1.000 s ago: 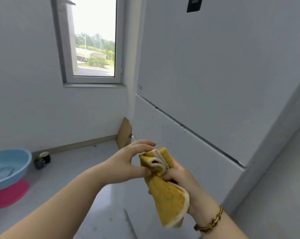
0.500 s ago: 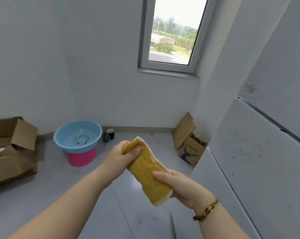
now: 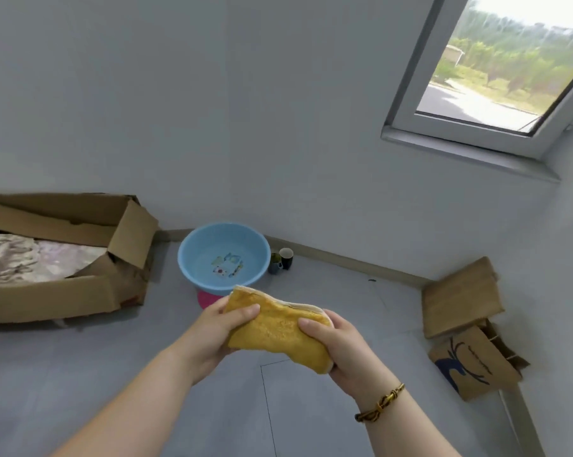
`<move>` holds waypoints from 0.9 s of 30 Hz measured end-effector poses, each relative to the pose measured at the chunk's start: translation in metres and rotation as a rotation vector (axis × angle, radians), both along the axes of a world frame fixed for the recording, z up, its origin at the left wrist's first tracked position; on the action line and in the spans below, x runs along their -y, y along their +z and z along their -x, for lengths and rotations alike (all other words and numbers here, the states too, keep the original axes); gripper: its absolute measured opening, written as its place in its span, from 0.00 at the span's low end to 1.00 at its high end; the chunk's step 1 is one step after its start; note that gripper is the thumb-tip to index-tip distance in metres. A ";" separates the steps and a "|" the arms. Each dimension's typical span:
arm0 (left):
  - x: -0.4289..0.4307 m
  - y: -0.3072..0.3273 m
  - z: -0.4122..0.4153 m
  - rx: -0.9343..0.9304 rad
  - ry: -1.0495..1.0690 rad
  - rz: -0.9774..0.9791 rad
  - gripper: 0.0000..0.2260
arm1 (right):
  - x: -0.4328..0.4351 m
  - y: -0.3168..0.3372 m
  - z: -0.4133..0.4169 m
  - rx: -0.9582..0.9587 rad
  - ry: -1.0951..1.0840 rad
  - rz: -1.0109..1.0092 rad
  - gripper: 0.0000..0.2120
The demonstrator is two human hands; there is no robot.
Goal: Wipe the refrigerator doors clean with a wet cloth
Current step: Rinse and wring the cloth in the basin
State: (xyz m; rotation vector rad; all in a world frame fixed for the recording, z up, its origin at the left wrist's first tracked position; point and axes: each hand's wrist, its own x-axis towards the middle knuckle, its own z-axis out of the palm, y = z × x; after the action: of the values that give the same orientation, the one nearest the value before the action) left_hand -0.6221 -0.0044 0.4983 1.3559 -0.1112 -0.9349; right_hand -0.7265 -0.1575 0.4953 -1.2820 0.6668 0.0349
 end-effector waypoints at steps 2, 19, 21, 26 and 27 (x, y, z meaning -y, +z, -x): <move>0.007 -0.013 -0.044 -0.060 0.052 -0.018 0.07 | 0.003 -0.012 -0.049 -0.023 0.000 0.003 0.17; 0.080 -0.208 -0.402 -0.140 0.194 -0.394 0.05 | 0.057 -0.194 -0.421 -0.334 -0.021 0.119 0.05; 0.095 -0.247 -0.427 -0.118 0.188 -0.463 0.05 | 0.072 -0.234 -0.448 -0.360 0.012 0.143 0.05; 0.131 -0.358 -0.480 -0.074 0.158 -0.615 0.06 | 0.096 -0.349 -0.502 -0.460 -0.010 0.165 0.07; 0.135 -0.378 -0.487 -0.062 0.147 -0.653 0.07 | 0.098 -0.370 -0.509 -0.486 -0.015 0.170 0.07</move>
State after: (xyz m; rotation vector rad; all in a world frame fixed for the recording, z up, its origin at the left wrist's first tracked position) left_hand -0.1356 -0.1395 0.1205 1.8993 0.3680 -0.9231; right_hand -0.2172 -0.2557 0.1255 -1.4452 1.1143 0.2900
